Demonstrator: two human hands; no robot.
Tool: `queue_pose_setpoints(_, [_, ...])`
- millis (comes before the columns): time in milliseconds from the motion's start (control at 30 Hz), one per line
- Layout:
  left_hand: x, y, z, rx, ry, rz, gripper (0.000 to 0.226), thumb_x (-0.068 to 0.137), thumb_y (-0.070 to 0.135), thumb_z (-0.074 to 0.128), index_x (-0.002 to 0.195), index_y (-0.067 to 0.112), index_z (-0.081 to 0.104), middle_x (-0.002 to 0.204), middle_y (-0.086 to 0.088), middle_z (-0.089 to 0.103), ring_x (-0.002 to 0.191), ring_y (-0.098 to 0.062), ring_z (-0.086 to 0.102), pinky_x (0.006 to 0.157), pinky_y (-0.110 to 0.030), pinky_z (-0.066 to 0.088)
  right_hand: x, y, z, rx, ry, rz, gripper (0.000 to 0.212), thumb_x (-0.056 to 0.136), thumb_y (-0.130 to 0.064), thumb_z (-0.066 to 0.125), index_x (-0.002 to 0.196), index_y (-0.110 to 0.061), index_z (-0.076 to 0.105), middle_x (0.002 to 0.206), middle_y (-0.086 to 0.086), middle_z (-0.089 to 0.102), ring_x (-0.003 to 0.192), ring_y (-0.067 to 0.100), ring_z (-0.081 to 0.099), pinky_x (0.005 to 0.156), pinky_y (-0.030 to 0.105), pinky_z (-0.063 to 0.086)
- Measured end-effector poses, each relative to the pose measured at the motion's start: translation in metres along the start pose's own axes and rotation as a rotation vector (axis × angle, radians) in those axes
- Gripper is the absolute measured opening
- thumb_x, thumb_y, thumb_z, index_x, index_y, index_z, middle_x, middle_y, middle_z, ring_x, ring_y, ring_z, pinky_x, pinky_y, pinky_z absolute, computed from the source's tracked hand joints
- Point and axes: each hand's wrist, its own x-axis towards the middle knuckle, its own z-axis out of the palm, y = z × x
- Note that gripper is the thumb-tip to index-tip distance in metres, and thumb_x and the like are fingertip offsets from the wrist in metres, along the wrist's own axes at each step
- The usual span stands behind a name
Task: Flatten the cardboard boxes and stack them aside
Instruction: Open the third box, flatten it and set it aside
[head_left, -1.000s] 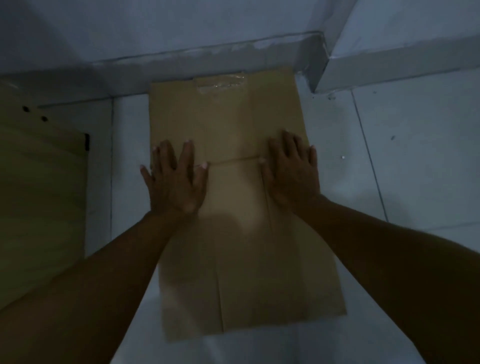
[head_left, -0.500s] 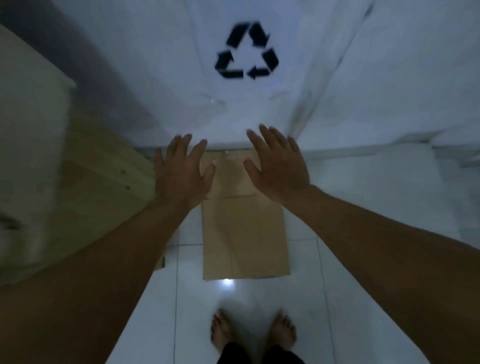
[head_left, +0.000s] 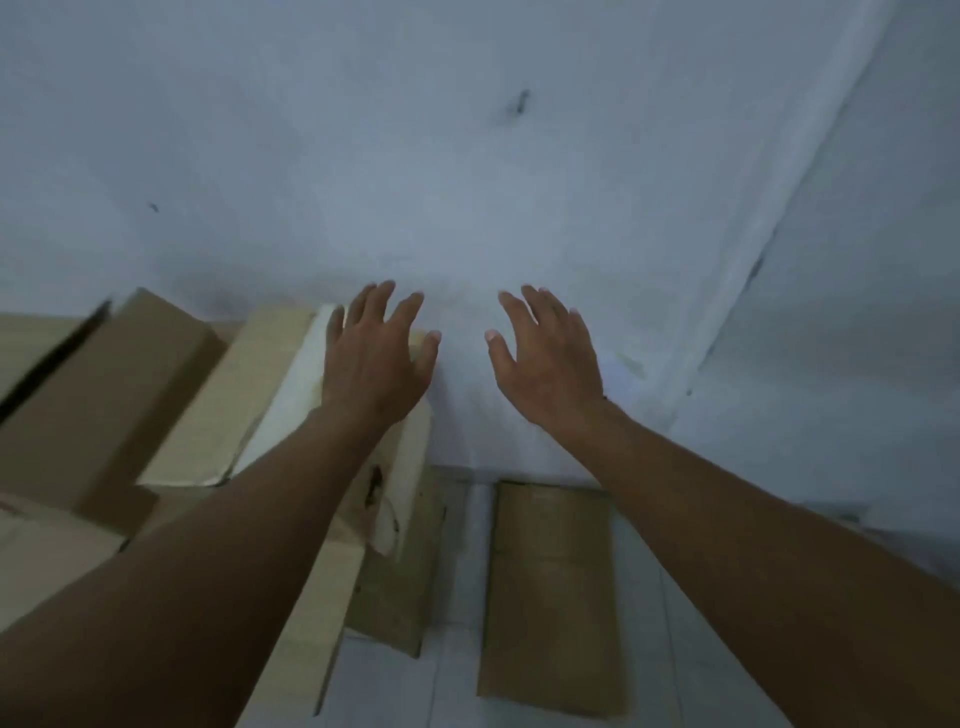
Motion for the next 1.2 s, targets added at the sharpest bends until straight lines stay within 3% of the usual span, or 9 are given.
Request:
queue_pose_setpoints(233, [-0.044,-0.126,-0.102,0.018,0.074,-0.081,0.053,0.096,0.048,0.046,0.142,0.021,0.047,0.151,-0.01,0.04,0.142,-0.029,0.032,0.114,-0.052,0.025,-0.008,-0.147,-0.006,0.01,-0.028,-0.049,0.053,0.105,-0.042,0.036,0.154,-0.021,0.034,0.163,0.007,0.029,0.152,0.024,0.018,0.123,0.048,0.012])
queue_pose_setpoints(567, [-0.111,-0.339,-0.184,0.029,0.12,-0.157,0.049,0.094,0.044,0.051,0.136,0.02,0.054,0.146,-0.01,0.046,0.137,-0.029,0.038,0.111,-0.051,0.031,-0.012,-0.369,0.055,0.065,-0.067,-0.094,0.052,0.104,-0.039,0.038,0.153,-0.021,0.036,0.161,0.006,0.031,0.151,0.022,0.02,0.122,0.047,0.015])
queue_pose_setpoints(900, [-0.103,-0.482,-0.158,-0.019,0.094,-0.207,0.049,0.096,0.044,0.048,0.136,0.017,0.054,0.143,-0.01,0.048,0.135,-0.03,0.041,0.106,-0.049,0.035,0.047,-0.482,0.149,0.081,-0.102,-0.1,0.051,0.103,-0.039,0.038,0.151,-0.021,0.038,0.16,0.006,0.033,0.15,0.023,0.022,0.121,0.048,0.016])
queue_pose_setpoints(1200, [-0.066,-0.572,-0.095,-0.11,-0.112,-0.169,0.052,0.096,0.047,0.046,0.139,0.017,0.052,0.145,-0.011,0.047,0.135,-0.03,0.041,0.107,-0.05,0.036,0.08,-0.519,0.242,0.076,-0.175,0.096,0.05,0.103,-0.039,0.039,0.147,-0.015,0.043,0.154,0.01,0.041,0.142,0.028,0.034,0.115,0.047,0.028])
